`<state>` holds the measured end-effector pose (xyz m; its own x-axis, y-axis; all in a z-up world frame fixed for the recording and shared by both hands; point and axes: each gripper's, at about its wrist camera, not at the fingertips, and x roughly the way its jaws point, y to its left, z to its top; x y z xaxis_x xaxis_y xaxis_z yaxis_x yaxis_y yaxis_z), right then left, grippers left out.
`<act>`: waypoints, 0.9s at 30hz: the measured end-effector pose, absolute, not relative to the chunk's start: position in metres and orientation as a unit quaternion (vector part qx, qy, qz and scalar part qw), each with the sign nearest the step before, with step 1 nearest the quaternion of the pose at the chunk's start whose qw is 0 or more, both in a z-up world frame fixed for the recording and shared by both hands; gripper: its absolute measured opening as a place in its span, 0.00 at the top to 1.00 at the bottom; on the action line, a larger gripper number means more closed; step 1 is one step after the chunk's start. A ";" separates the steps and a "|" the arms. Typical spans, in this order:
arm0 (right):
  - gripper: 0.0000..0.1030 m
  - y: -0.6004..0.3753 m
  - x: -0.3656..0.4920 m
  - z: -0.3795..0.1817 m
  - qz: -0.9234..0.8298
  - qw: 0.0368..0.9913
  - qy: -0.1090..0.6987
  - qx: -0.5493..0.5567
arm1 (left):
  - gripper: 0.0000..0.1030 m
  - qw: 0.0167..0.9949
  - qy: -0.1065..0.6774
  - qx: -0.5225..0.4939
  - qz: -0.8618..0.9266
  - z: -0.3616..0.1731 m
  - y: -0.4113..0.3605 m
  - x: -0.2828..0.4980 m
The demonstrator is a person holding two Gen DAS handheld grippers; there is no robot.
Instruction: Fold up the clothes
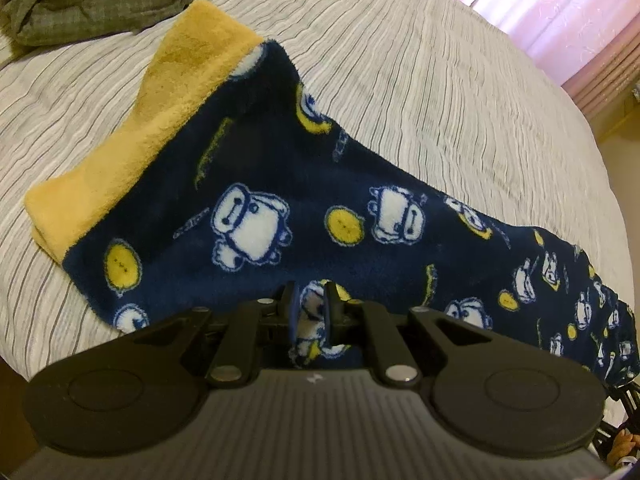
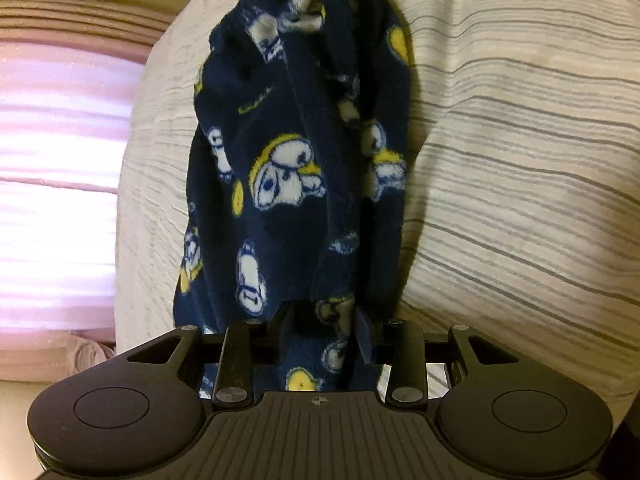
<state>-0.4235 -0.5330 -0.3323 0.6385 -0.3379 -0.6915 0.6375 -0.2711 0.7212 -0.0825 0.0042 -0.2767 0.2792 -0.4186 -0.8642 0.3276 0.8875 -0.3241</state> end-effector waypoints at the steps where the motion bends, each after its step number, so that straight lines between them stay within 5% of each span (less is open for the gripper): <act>1: 1.00 -0.533 -0.422 -0.332 -0.403 0.603 0.111 0.679 | 0.93 0.799 0.553 -0.043 -0.232 -0.277 0.005 -0.082; 6: 0.99 -0.523 -0.431 -0.298 -0.440 0.647 0.114 0.612 | 0.93 0.805 0.546 -0.050 -0.228 -0.275 0.013 -0.079; 11: 0.97 -0.526 -0.420 -0.314 -0.486 0.613 0.240 0.576 | 0.93 0.803 0.554 -0.054 -0.211 -0.276 0.028 -0.071; 13: 0.65 -0.525 -0.404 -0.295 -0.514 0.623 0.280 0.518 | 0.93 0.808 0.549 -0.054 -0.207 -0.269 0.036 -0.063; 14: 0.40 -0.523 -0.396 -0.284 -0.530 0.624 0.298 0.490 | 0.93 0.812 0.543 -0.056 -0.207 -0.263 0.040 -0.057; 15: 0.35 -0.520 -0.392 -0.274 -0.545 0.631 0.296 0.466 | 0.90 0.817 0.536 -0.059 -0.206 -0.258 0.045 -0.051; 23: 0.35 -0.527 -0.307 -0.238 -0.551 0.678 0.283 0.396 | 0.62 0.863 0.450 -0.066 -0.222 -0.225 0.054 0.026; 26: 0.35 -0.516 -0.261 -0.244 -0.497 0.715 0.295 0.394 | 0.63 0.839 0.469 -0.122 -0.247 -0.243 0.051 0.054; 27: 0.35 -0.510 -0.246 -0.248 -0.482 0.723 0.304 0.391 | 0.72 0.825 0.478 -0.151 -0.261 -0.251 0.052 0.060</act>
